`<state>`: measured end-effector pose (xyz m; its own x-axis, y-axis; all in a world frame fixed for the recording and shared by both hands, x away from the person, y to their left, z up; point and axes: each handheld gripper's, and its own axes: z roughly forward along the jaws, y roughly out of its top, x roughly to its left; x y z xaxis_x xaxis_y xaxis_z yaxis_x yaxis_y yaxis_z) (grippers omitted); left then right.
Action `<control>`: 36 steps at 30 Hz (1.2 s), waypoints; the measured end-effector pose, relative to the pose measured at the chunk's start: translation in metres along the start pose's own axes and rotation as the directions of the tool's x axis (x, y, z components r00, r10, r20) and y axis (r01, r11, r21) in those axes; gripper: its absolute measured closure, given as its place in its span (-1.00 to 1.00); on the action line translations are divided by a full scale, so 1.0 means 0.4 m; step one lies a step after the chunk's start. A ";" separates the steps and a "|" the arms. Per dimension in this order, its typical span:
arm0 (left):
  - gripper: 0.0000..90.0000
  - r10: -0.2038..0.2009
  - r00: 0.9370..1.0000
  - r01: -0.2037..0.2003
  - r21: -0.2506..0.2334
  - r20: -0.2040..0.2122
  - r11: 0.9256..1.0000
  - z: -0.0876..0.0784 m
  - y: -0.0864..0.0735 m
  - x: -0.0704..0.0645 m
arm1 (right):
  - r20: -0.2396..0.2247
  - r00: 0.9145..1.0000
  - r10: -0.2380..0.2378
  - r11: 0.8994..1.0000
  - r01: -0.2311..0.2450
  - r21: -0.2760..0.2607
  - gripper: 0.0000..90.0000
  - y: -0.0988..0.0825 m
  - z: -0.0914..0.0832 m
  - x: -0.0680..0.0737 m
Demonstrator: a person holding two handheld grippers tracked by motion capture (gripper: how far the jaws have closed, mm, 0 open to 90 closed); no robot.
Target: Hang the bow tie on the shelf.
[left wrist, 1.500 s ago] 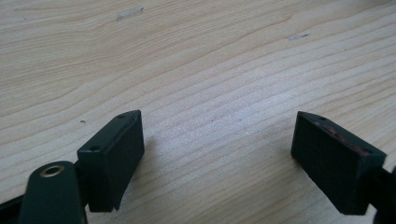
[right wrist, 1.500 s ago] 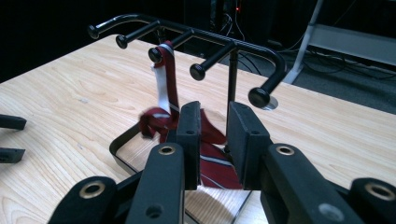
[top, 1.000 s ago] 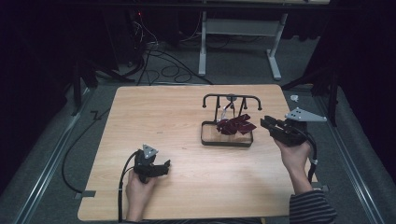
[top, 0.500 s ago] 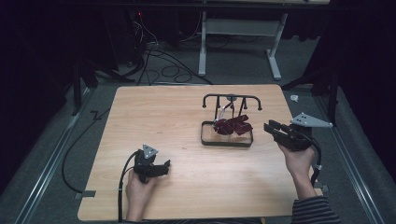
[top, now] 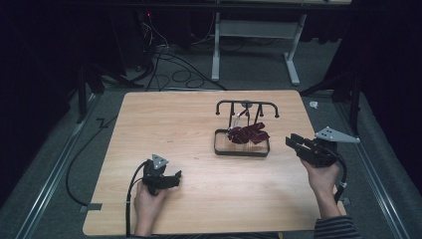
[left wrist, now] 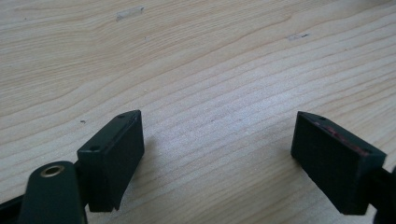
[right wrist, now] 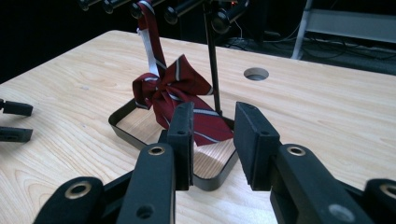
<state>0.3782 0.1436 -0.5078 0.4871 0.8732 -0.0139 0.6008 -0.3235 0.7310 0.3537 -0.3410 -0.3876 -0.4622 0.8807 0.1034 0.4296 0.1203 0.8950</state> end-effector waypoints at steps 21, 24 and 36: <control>-0.61 0.000 1.000 0.000 0.000 0.000 1.000 0.000 0.000 0.000 | -0.008 0.999 0.037 0.999 -0.037 0.032 0.55 -0.066 0.000 -0.013; -0.61 0.000 1.000 0.000 0.000 0.000 1.000 0.000 0.000 0.000 | -0.009 0.999 0.044 0.998 -0.043 0.035 0.55 -0.074 0.000 -0.015; -0.61 0.000 1.000 0.000 0.000 0.000 1.000 0.000 0.000 0.000 | -0.012 0.998 0.064 0.997 -0.063 0.050 0.53 -0.107 0.005 -0.020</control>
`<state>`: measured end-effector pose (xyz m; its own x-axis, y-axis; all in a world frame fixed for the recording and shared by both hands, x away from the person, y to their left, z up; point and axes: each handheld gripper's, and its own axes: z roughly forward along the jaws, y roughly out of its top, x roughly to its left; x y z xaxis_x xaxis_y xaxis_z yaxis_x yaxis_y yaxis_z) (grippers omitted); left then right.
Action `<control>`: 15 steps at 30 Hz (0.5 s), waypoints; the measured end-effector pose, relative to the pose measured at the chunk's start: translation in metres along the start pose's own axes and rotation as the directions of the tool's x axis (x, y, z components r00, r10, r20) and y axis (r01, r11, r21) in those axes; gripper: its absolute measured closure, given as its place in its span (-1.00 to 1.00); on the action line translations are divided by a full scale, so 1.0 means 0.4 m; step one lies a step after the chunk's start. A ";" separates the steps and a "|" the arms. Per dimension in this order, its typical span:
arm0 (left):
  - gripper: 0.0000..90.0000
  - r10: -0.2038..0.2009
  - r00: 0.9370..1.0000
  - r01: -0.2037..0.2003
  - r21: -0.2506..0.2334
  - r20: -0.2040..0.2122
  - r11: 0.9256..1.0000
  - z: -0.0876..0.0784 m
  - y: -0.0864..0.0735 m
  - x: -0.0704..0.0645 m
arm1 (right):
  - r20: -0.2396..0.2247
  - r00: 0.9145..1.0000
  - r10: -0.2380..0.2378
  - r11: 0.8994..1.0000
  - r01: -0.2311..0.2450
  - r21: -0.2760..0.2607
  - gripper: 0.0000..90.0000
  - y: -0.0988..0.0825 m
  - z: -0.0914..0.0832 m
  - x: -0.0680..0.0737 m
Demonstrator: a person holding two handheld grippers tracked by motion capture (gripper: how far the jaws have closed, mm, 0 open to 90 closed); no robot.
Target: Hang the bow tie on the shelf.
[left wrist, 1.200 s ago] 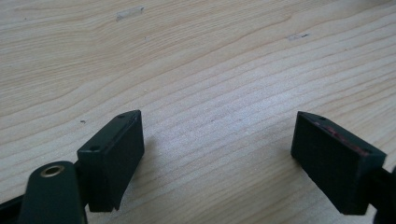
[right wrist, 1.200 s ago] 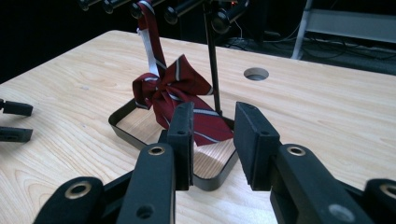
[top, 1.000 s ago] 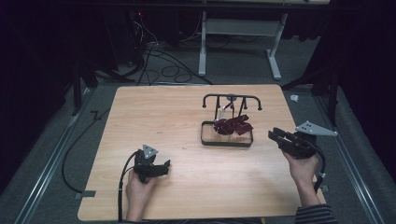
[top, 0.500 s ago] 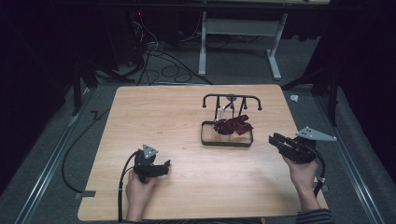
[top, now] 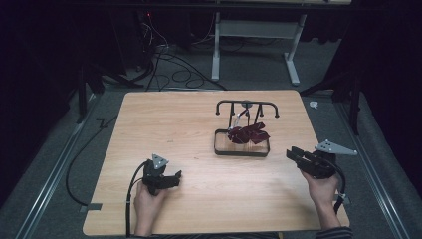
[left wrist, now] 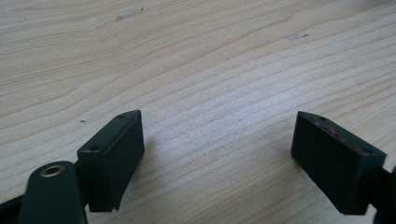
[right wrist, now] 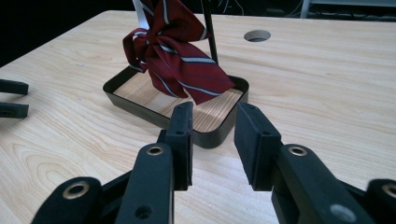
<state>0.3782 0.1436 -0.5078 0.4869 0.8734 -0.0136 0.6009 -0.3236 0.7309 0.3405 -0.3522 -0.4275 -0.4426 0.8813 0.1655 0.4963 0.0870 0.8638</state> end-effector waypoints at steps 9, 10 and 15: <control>-0.61 0.000 1.000 0.000 0.000 0.000 1.000 0.000 0.000 0.000 | -0.004 1.000 0.009 1.000 -0.009 0.020 0.53 -0.022 0.011 -0.003; -0.61 0.000 1.000 0.000 0.000 0.000 1.000 0.000 0.000 0.000 | -0.003 1.000 0.009 1.000 -0.009 0.022 0.53 -0.025 0.013 -0.003; -0.61 0.000 1.000 0.000 0.000 0.000 1.000 0.000 0.000 0.000 | -0.002 1.000 0.011 0.999 -0.011 0.043 0.53 -0.040 0.023 -0.002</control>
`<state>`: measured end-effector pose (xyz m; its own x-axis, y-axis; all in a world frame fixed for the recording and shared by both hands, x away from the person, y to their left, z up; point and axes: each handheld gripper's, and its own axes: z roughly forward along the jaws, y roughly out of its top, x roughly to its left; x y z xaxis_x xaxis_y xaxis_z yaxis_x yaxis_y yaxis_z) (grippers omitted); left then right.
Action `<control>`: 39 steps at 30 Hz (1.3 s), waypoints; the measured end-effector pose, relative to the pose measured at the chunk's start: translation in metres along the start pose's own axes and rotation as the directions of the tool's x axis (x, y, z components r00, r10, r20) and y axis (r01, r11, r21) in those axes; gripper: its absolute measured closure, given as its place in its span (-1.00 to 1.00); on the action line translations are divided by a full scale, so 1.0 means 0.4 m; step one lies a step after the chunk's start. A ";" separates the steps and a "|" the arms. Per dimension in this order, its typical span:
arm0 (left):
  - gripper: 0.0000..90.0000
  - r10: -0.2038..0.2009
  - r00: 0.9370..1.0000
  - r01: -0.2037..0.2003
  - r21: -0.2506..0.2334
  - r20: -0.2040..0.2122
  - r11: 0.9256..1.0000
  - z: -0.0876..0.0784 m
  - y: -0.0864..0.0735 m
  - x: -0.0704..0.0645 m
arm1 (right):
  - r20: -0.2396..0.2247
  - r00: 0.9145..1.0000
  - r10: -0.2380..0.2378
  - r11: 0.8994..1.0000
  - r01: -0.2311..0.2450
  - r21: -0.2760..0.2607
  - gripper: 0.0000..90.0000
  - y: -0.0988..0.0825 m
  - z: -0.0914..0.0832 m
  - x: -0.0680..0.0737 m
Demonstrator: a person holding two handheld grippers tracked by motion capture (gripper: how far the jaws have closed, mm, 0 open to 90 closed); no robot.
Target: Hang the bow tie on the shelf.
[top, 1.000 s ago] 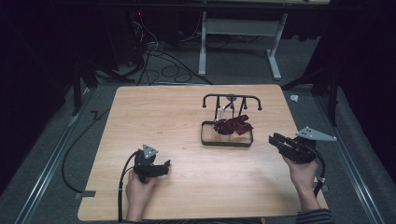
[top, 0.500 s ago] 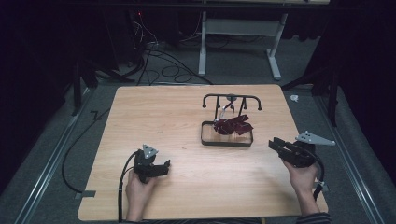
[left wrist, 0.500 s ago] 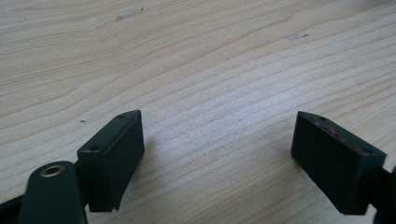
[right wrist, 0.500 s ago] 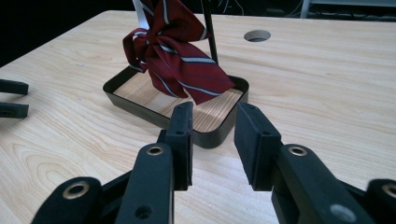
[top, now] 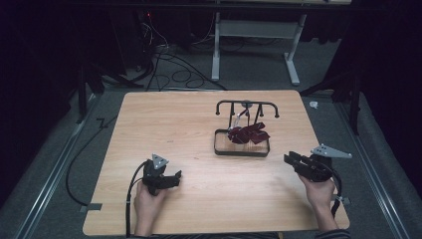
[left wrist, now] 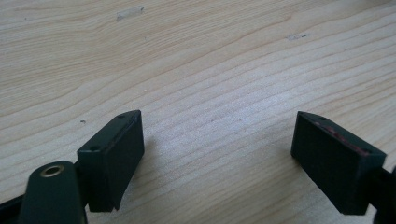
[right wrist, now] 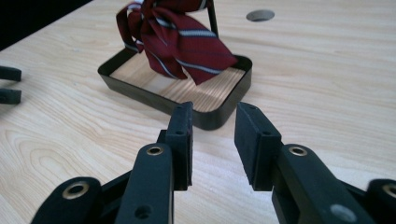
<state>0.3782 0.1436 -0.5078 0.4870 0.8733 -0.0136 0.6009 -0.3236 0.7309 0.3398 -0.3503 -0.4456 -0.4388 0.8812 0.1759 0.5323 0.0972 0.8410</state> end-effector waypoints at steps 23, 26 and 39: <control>-0.61 0.000 1.000 0.000 0.000 0.000 1.000 0.000 0.000 0.000 | 0.015 1.000 0.001 0.996 -0.002 0.089 0.49 -0.066 0.050 0.000; -0.61 0.000 1.000 0.000 0.000 0.000 1.000 0.000 0.000 0.000 | 0.016 1.000 0.003 0.995 -0.005 0.099 0.46 -0.072 0.057 -0.001; -0.61 0.000 1.000 0.000 0.000 0.000 1.000 0.000 0.000 0.000 | 0.098 0.993 -0.069 0.982 0.050 0.181 0.31 -0.103 0.102 0.005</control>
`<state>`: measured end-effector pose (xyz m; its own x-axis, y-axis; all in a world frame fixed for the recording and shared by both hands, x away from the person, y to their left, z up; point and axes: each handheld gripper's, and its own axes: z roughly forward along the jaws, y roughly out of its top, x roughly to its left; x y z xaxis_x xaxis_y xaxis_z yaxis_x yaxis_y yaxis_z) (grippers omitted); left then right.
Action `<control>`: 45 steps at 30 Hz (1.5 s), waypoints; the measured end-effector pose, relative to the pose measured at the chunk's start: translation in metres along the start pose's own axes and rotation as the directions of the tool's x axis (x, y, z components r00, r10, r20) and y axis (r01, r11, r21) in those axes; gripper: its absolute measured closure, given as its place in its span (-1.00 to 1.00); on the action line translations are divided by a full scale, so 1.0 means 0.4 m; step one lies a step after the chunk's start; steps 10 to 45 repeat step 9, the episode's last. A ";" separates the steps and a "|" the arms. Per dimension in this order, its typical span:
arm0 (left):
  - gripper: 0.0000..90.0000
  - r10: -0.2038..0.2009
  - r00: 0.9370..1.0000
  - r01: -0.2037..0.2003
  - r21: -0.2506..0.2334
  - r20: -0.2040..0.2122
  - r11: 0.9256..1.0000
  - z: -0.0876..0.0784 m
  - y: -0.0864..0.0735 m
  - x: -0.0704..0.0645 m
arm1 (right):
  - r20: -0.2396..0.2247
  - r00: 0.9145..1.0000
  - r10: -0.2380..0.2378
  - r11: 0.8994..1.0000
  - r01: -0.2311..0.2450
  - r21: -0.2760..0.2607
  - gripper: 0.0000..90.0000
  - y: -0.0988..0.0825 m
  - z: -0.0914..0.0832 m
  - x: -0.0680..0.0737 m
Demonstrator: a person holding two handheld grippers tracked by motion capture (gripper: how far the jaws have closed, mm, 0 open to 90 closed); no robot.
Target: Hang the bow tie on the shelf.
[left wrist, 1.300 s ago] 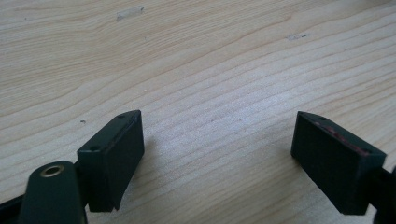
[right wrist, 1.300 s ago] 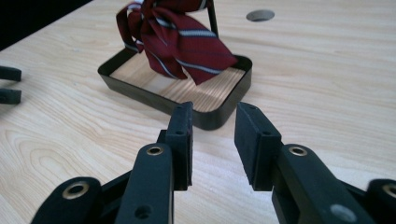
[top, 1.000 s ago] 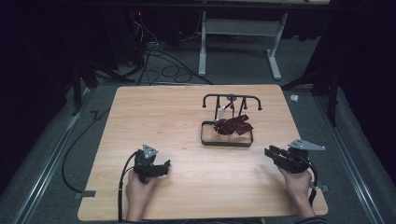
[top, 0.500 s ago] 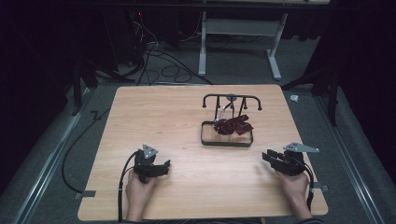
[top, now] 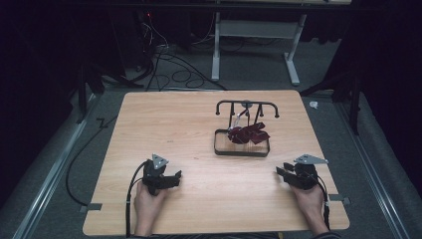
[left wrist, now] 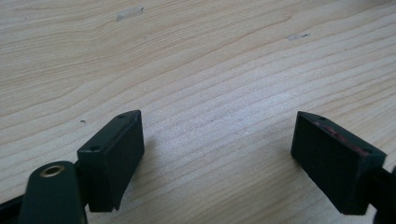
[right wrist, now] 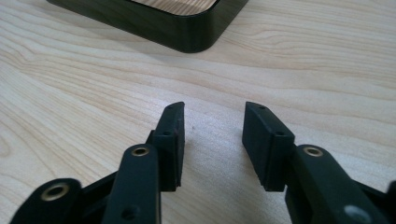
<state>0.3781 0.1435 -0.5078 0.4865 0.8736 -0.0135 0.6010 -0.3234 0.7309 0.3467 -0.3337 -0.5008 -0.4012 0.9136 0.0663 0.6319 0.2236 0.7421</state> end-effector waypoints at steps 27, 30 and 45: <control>-0.61 0.000 1.000 0.000 0.000 0.000 1.000 0.000 0.000 0.000 | 0.030 0.998 -0.060 0.998 0.060 0.016 0.13 0.002 0.004 0.016; -0.61 0.000 1.000 0.000 0.000 0.000 1.000 0.000 0.000 0.000 | 0.030 0.998 -0.060 0.998 0.060 0.016 0.13 0.002 0.004 0.016; -0.61 0.000 1.000 0.000 0.000 0.000 1.000 0.000 0.000 0.000 | 0.030 0.998 -0.060 0.998 0.060 0.016 0.13 0.002 0.004 0.016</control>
